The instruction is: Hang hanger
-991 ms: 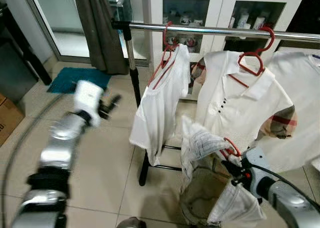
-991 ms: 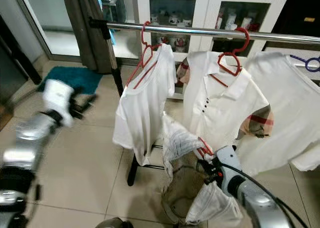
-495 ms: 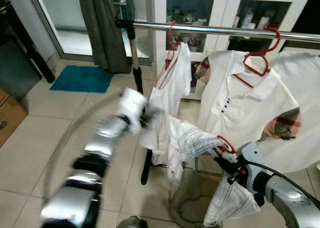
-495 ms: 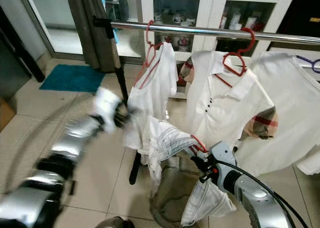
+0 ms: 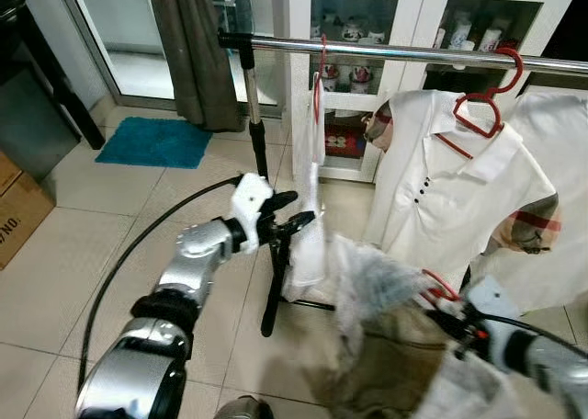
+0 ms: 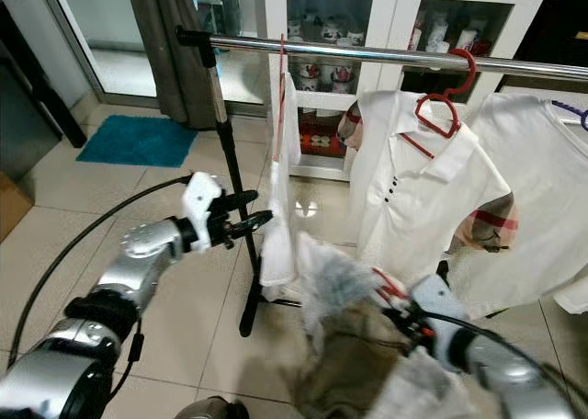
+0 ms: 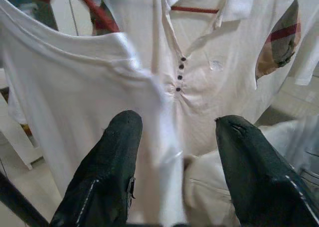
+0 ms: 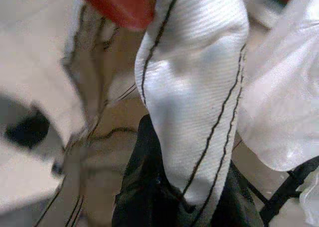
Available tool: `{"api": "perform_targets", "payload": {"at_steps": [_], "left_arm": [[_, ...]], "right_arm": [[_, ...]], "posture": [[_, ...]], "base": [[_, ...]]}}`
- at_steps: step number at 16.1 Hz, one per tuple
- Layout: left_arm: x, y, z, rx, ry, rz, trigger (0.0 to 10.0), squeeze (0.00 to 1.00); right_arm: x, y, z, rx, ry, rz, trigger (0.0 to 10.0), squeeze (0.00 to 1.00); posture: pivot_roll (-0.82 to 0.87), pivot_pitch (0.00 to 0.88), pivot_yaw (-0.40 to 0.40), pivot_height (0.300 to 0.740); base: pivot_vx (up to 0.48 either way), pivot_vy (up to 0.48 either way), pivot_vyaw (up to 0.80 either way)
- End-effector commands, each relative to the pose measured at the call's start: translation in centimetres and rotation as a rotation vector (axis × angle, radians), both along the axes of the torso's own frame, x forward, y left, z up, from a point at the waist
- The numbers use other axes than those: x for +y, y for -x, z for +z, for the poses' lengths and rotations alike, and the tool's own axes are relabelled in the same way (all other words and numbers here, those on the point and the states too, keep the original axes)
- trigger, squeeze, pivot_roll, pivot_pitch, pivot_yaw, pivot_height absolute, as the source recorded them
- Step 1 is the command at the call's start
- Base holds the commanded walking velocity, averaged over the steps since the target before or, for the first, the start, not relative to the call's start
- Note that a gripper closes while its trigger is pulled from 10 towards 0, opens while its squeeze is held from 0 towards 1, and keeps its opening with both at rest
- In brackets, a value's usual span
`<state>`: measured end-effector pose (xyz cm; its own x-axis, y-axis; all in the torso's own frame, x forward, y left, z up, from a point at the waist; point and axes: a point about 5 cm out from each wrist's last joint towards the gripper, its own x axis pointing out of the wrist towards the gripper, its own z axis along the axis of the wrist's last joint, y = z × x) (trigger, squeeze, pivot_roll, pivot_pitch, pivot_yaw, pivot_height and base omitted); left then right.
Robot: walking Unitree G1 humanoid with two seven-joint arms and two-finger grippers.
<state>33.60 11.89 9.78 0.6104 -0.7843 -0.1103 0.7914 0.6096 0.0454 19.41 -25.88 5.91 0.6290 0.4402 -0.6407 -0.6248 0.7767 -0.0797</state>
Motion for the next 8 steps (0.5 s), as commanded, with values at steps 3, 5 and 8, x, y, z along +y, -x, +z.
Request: {"api": "perform_targets", "payload": {"at_steps": [3,5,8], "left_arm": [[2.1,-0.9,0.0,-0.028,-0.072,0.162,10.0,0.0],[2.2,-1.8,-0.2,-0.014,-0.133,0.259,10.0,0.0],[1.0,-2.3,0.1,-0.021,-0.155,0.26,10.0,0.0]], "right_arm": [[1.0,0.1,1.4,-0.01,-0.055,0.175,10.0,0.0],[1.7,0.3,1.5,0.017,-0.064,0.263,10.0,0.0],[1.0,0.8,1.8,0.041,-0.046,0.289,10.0,0.0]], "posture": [[-0.09,0.107,0.07,0.74],[-0.1,0.106,0.068,0.74],[-0.11,0.109,0.08,0.74]], "base": [[0.0,0.0,0.0],[0.0,0.0,0.0],[0.0,0.0,0.0]]}}
